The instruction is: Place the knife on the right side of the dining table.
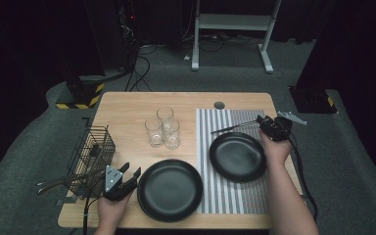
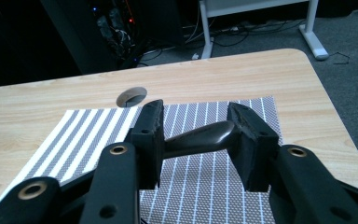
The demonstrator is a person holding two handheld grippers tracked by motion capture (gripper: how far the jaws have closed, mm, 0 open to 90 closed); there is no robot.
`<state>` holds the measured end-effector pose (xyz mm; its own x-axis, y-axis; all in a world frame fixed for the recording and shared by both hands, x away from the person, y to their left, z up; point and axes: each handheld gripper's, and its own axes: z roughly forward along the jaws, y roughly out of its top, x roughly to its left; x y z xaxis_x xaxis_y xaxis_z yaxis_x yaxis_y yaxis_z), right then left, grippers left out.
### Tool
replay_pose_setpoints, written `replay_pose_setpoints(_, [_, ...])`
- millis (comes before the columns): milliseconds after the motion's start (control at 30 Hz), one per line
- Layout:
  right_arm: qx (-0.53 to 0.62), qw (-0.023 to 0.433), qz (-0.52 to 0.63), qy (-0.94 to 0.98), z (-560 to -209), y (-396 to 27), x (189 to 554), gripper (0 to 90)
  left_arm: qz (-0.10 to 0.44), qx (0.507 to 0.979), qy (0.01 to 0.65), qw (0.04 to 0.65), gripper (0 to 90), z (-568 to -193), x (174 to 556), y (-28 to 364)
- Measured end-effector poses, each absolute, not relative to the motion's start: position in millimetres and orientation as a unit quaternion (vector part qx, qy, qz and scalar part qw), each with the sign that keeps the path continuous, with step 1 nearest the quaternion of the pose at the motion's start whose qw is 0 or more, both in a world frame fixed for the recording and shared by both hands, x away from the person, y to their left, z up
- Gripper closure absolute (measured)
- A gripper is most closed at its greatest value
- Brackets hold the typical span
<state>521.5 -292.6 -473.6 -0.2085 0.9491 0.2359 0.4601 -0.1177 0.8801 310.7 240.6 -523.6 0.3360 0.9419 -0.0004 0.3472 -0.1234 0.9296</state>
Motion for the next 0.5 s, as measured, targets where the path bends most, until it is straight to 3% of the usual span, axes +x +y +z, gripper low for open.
replay_pose_setpoints(500, [0.587, 0.249, 0.470, 0.610, -487, -300, 521, 59.3, 0.321, 0.677, 0.479, 0.458, 48.4, -524, 312, 241])
